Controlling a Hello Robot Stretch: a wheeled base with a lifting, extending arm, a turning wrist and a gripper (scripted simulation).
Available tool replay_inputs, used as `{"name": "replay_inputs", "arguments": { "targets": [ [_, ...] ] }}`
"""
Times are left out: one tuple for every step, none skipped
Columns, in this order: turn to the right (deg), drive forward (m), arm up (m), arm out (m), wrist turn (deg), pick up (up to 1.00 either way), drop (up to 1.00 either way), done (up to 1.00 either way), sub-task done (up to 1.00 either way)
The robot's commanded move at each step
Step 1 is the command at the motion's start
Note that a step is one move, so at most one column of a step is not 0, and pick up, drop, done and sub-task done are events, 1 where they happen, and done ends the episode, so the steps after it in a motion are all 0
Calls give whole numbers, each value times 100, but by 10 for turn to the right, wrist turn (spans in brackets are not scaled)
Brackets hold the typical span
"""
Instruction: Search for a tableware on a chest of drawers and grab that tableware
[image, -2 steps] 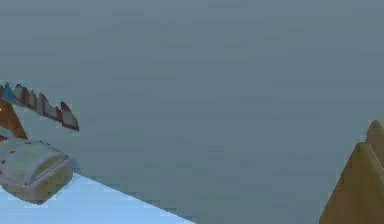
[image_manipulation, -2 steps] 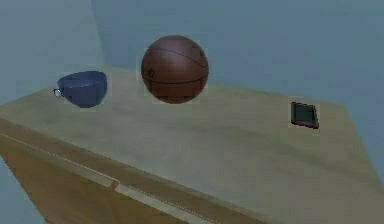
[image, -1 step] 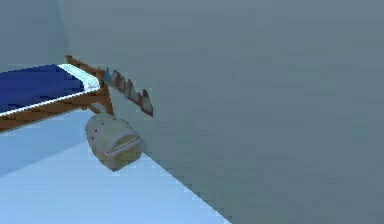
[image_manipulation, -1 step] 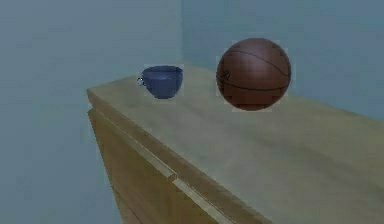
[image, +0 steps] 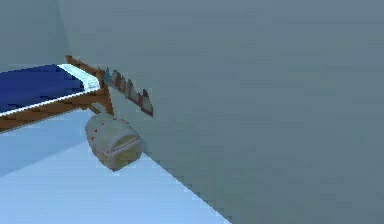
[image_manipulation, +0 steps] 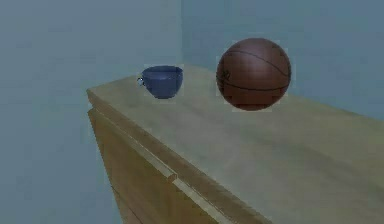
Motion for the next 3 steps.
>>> {"name": "replay_inputs", "arguments": {
  "targets": [
    [0, 0, 38, 0, 0, 0, 0, 0, 0],
    [0, 0, 0, 38, 0, 0, 0, 0, 0],
    [0, 0, 0, 0, 450, 0, 0, 0, 0]
  ]
}}
